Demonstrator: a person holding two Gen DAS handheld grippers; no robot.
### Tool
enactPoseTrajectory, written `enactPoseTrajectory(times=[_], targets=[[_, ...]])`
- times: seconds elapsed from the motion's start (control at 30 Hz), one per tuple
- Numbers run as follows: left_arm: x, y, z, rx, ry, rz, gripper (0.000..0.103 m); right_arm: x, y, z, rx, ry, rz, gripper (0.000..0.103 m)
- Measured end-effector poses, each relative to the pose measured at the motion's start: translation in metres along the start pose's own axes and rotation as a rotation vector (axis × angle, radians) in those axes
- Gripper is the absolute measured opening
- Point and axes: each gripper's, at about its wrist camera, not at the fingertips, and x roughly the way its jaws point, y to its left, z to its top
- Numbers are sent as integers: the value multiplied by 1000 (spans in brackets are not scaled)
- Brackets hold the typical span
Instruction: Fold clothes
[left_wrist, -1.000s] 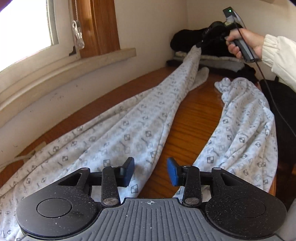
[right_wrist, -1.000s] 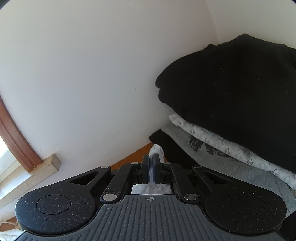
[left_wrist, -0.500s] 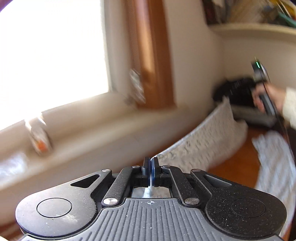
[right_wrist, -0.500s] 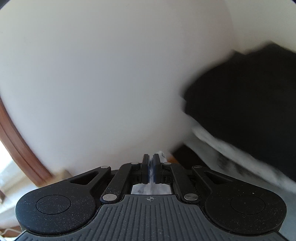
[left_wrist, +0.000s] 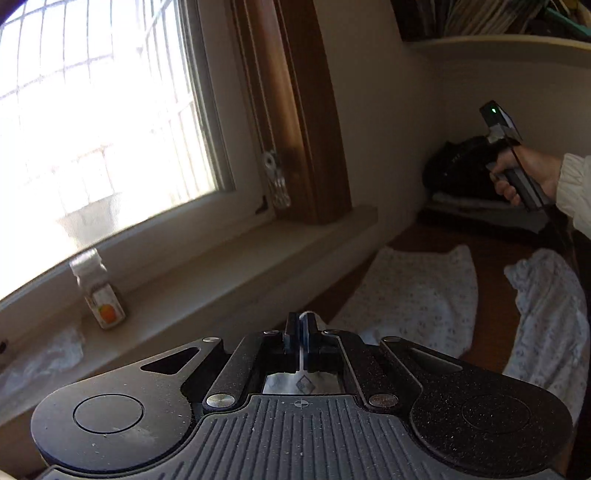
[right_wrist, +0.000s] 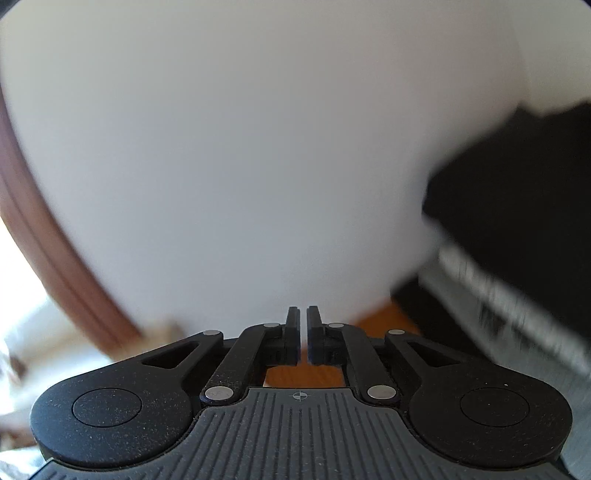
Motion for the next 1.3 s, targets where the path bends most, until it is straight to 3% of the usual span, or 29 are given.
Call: enactPoseTrajectory(times=[0.13,0.33,0.5,0.7,0.8,0.83,0.87,1.0,1.3], targets=[[23,2,-21,-53,33,-28,1,37,8,-30,5,101,33,21],[34,9,-36,-76,49,-43,2,68,47,-56,12,159,110,32],[34,15,-40,-81,44,-48,1,83,64,-61,-62,124,16,33],[31,21,-44,-95,33,-50,2,90,66,-65,-122,129,4,34],[32,24,-44,-101,33,-45,1,93,67,-67,-152,133,0,32],[32,25,-44,-104,34,-43,2,94,67,-67,-162,134,-2,26],[33,26,-44,-105,34,-39,1,95,67,-68,-172,135,-3,9],[31,30,-42,-113,32,-29,1,77,62,-63,-184,85,-5,3],[-1,34,-27,-115,-25,-3,1,-20,7,-21,-107,-74,-12,2]])
